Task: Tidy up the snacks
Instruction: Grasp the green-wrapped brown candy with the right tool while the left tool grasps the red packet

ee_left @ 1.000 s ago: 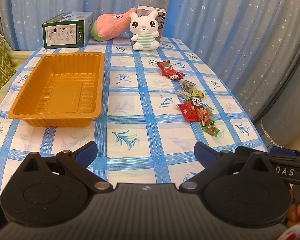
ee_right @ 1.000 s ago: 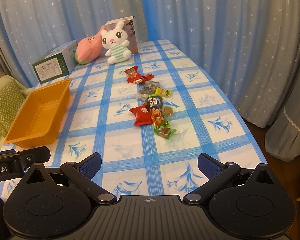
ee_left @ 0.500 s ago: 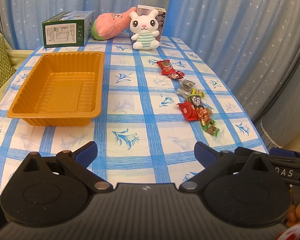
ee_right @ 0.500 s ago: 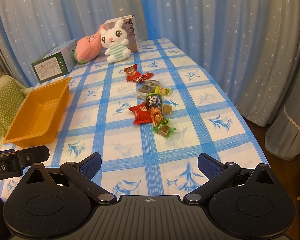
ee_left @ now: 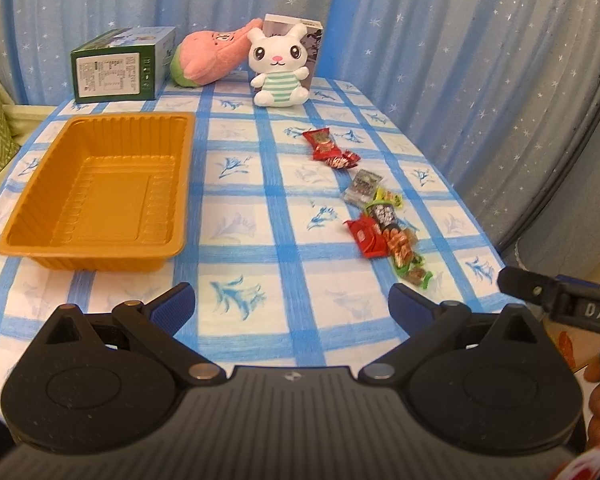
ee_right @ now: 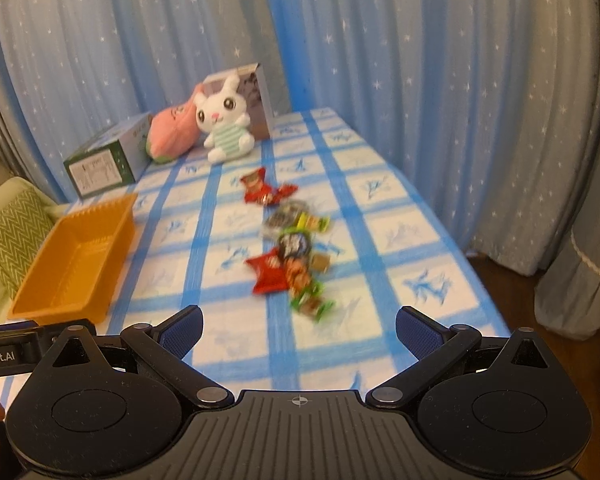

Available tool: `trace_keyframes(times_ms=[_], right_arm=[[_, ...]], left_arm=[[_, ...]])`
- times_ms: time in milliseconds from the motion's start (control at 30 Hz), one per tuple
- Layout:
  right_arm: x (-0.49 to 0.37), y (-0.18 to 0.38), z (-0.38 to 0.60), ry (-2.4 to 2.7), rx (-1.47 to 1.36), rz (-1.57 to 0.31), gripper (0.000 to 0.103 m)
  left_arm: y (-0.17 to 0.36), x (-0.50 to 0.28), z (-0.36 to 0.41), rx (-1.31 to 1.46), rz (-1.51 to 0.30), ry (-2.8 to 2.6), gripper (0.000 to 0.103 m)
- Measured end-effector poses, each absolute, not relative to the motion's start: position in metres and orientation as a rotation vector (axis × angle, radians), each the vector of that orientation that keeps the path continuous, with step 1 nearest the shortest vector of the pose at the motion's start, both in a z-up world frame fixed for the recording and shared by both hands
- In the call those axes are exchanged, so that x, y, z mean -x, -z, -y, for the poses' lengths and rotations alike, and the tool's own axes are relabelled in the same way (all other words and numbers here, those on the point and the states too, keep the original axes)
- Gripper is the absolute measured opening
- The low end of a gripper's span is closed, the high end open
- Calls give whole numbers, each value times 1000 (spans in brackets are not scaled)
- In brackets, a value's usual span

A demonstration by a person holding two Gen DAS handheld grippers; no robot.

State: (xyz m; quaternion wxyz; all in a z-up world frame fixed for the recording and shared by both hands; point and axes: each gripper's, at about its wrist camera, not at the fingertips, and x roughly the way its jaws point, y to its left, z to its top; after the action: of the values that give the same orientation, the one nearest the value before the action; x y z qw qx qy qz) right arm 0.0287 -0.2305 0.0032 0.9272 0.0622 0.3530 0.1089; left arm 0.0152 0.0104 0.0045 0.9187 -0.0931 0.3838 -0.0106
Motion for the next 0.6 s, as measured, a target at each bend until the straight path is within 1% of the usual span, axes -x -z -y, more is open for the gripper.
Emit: trace_keyframes(times_ms=[133,267,300,367,433,500,533,567,600], right_arm=[[-46,-11,243,-271,-76,-681,102],[-64,1,250,-334,-6,-675,101],[-70,6,251,-355,3,-682,96],[-81,19,251,-405,26,-709,88],[-91,32,249,-453,54,-726,85],[-100,46,244,-505,86,-752,74],[-105,54,242,-532,106,-768,71],[-110,62,239,-557,125,-782,63],[-114,69,236,-579,140,-793,58]], left_arm=[[-1,-35,-6,191,-790,51,102],[7,-57,-1,172,-787,75,102],[9,-63,1,168,-784,77,102],[14,-74,3,158,-781,90,102],[21,-87,6,137,-781,109,102],[28,-98,10,123,-784,127,102],[32,-103,11,122,-787,138,102],[35,-108,12,122,-792,145,101],[39,-113,12,123,-798,153,100]])
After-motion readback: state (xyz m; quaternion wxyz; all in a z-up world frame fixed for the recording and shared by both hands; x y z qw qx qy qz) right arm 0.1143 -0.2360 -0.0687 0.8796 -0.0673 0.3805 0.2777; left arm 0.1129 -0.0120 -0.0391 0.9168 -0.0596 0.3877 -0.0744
